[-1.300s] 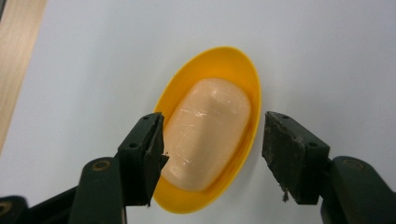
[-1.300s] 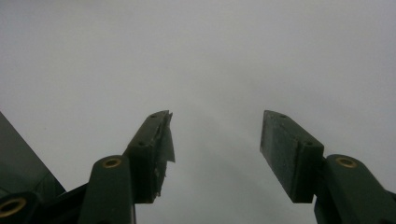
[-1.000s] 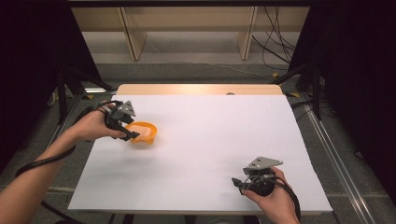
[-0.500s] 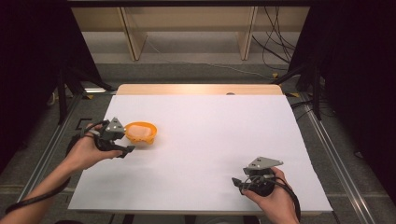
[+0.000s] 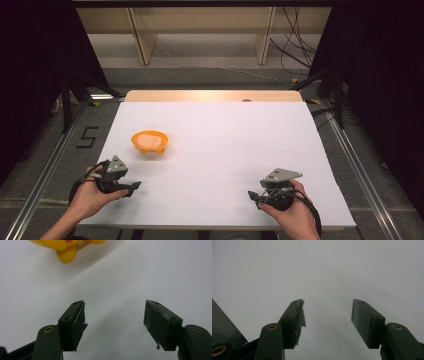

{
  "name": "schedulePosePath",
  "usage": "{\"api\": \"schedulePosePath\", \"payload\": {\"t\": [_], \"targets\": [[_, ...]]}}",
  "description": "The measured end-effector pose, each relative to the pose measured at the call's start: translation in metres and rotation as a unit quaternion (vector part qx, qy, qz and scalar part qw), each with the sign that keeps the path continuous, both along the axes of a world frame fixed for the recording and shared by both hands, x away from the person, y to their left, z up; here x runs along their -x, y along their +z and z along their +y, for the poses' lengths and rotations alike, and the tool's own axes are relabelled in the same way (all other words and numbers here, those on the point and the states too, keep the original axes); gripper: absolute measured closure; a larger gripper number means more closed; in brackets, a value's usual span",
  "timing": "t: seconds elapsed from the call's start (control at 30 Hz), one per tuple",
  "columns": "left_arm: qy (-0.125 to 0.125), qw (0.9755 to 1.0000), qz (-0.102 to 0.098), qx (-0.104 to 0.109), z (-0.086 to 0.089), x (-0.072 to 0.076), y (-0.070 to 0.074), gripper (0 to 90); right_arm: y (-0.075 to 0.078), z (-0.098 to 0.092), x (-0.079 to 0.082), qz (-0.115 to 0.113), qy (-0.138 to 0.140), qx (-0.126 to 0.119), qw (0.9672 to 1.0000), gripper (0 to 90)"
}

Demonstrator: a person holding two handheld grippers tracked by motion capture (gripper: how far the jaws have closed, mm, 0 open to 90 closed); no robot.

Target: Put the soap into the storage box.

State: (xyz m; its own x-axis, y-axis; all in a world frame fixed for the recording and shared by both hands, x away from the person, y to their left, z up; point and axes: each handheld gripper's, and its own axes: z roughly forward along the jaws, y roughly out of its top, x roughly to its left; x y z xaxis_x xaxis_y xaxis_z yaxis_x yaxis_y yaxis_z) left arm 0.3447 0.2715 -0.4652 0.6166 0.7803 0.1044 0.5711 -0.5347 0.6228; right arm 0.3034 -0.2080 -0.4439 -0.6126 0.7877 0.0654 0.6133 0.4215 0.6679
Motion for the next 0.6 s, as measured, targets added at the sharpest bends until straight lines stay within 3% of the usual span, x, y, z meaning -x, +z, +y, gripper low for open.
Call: {"api": "schedulePosePath", "payload": {"t": [0.03,0.07,0.13,0.2,0.23,0.3,0.33,0.37,0.4,0.47,0.6], "targets": [[0.008,0.9999,-0.013,0.000,0.000,0.001,-0.003,33.5,0.000,0.000,0.000,0.000,0.001,0.000,1.0000,43.7],[0.003,1.0000,0.006,0.005,0.001,0.003,-0.002,33.5,0.000,0.000,0.000,0.000,0.001,0.000,1.0000,43.7],[0.000,0.9998,-0.010,0.016,0.003,0.006,-0.005,33.4,0.000,0.000,0.000,0.001,0.002,0.000,1.0000,43.7],[0.015,0.9996,-0.014,0.020,0.002,0.010,-0.007,33.7,-0.001,-0.001,0.000,0.000,0.002,0.000,1.0000,43.8],[0.010,0.9998,-0.016,0.012,0.003,0.011,-0.008,33.8,-0.002,-0.002,-0.001,-0.013,0.012,0.004,0.9998,43.8],[-0.004,0.9997,-0.024,0.002,0.006,0.011,-0.008,34.3,-0.002,-0.001,-0.001,-0.006,0.006,0.001,1.0000,43.9],[0.009,0.9997,-0.022,0.006,0.005,0.012,-0.009,34.3,-0.002,-0.001,-0.001,-0.006,0.007,0.001,1.0000,43.8],[0.003,0.9996,-0.028,0.007,0.006,0.011,-0.009,34.4,-0.002,-0.001,-0.001,-0.005,0.006,0.000,1.0000,43.9],[0.020,0.9993,-0.023,0.020,0.005,0.013,-0.009,34.4,-0.003,-0.002,-0.002,-0.013,0.012,0.004,0.9998,43.9],[0.002,0.9993,-0.036,0.008,0.007,0.010,-0.008,34.4,-0.003,-0.001,-0.001,-0.013,0.010,0.002,0.9999,43.9],[0.009,0.9994,-0.032,0.011,0.007,0.011,-0.010,34.3,-0.003,-0.001,-0.002,-0.008,0.003,-0.001,1.0000,43.8]]}}
